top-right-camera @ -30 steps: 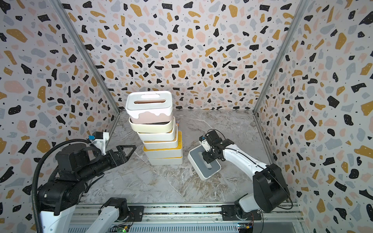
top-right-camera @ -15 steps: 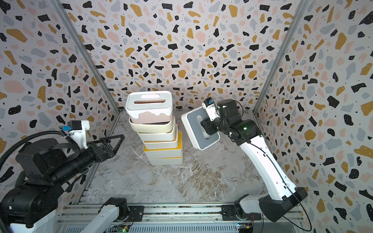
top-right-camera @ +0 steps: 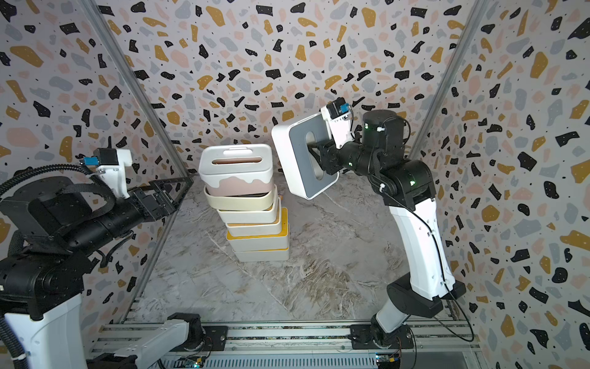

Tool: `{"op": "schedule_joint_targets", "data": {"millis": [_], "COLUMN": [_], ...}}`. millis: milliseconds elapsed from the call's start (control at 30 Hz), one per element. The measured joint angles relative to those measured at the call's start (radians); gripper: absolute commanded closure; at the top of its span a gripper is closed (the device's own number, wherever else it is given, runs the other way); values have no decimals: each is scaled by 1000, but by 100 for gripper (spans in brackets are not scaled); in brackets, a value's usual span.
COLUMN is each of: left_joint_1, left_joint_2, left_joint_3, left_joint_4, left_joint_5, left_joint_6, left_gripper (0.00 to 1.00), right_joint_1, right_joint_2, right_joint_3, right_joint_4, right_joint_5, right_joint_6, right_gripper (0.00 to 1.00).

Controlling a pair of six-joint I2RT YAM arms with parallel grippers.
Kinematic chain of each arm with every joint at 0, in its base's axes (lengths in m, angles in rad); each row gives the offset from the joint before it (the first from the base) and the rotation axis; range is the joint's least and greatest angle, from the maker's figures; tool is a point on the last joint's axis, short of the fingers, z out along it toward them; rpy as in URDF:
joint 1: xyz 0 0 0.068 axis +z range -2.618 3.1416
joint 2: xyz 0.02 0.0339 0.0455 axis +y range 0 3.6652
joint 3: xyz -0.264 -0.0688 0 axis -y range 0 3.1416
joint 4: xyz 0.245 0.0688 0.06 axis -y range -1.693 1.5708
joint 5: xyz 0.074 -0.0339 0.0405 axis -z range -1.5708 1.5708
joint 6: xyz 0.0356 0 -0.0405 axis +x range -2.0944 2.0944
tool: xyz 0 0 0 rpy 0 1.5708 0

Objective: Stack the tissue boxes
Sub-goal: Pick up the tissue box from the center of the board.

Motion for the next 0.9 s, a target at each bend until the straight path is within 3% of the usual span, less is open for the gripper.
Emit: {"op": "schedule_joint_targets", "data": {"millis": [567, 733, 900], "left_joint_1": [-41, -158, -350], "left_joint_2": [220, 249, 258], "left_joint_3": [190, 198, 180], "left_joint_4": [160, 198, 240], "left_joint_5": [103, 59, -61], "left_joint_6": [-114, -96, 11], "left_gripper": [4, 4, 2], "right_joint_1": [39, 56, 73], "right_joint_2": [97, 146, 184], "right_joint_3": [18, 30, 30], "right_joint_4": [349, 434, 494], "right_joint_5": [-161, -163, -140], "right_joint_6": [154, 204, 262], "right_gripper": [79, 79, 80]}}
